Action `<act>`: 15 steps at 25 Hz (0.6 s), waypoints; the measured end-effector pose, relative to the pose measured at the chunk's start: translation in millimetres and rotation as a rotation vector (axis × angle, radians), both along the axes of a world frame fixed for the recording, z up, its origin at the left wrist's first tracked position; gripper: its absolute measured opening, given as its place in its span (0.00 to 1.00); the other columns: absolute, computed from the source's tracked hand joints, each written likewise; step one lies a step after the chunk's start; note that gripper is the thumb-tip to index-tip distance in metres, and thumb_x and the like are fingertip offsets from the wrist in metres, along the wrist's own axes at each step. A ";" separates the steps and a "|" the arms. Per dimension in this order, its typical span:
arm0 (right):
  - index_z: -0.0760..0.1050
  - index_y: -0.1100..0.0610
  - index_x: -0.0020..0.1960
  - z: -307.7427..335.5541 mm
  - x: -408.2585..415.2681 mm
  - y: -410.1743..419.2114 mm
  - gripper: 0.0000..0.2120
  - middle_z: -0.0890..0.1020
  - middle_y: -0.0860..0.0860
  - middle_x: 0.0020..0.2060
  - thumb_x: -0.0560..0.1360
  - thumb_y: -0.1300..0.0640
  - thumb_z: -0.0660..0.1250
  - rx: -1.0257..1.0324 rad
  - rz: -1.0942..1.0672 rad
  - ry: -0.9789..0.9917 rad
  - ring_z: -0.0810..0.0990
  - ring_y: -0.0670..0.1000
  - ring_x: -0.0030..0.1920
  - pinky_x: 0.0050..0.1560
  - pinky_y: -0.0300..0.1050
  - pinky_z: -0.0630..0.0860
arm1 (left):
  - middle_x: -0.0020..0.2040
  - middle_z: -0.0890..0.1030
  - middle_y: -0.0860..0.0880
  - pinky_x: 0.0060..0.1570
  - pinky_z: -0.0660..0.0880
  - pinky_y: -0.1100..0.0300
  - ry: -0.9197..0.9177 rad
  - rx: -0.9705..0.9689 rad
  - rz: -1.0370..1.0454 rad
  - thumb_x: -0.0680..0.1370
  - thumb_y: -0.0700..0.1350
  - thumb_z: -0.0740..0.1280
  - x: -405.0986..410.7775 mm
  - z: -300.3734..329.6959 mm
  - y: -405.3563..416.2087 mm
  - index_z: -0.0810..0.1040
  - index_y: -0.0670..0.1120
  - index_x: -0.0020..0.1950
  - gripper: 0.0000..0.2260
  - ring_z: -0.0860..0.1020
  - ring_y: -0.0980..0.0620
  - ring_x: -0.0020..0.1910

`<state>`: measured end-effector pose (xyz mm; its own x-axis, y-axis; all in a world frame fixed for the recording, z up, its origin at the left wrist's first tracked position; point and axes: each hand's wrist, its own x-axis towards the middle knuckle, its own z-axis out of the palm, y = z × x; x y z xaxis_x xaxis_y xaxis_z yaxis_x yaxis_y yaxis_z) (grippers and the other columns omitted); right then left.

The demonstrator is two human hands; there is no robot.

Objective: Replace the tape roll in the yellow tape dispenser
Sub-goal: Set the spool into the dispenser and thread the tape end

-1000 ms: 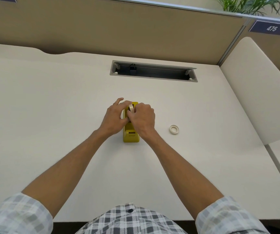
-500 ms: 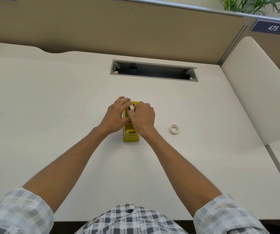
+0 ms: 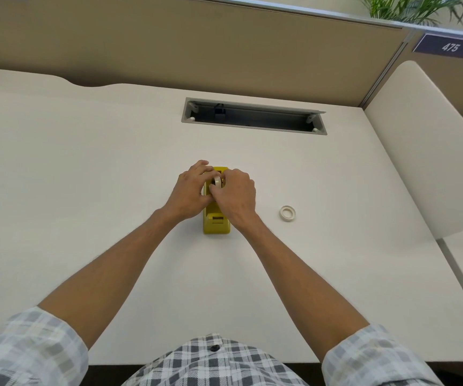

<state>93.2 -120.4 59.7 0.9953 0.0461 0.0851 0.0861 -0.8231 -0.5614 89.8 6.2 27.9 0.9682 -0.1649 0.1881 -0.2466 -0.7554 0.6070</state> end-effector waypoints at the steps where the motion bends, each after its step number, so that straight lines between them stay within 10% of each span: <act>1: 0.78 0.59 0.42 -0.8 -1.8 -0.8 0.06 0.81 0.53 0.37 0.72 0.56 0.67 0.010 0.012 -0.023 0.78 0.56 0.36 0.34 0.45 0.70 | 0.67 0.75 0.46 0.68 0.63 0.44 0.001 -0.009 0.001 0.72 0.40 0.71 -1.0 -0.5 -0.1 0.76 0.43 0.65 0.21 0.63 0.47 0.74; 15: 0.82 0.54 0.47 -20.2 -20.5 -19.5 0.09 0.83 0.48 0.44 0.80 0.55 0.63 -0.150 0.147 -0.325 0.80 0.53 0.35 0.29 0.40 0.69 | 0.70 0.73 0.49 0.69 0.59 0.44 -0.009 0.012 0.046 0.75 0.50 0.69 -5.2 -4.0 -3.5 0.76 0.46 0.66 0.20 0.59 0.50 0.76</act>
<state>72.7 -139.9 39.6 0.8997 0.2216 0.3762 0.3624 -0.8596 -0.3602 84.6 2.7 23.9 0.9730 -0.1228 0.1954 -0.2172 -0.7732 0.5959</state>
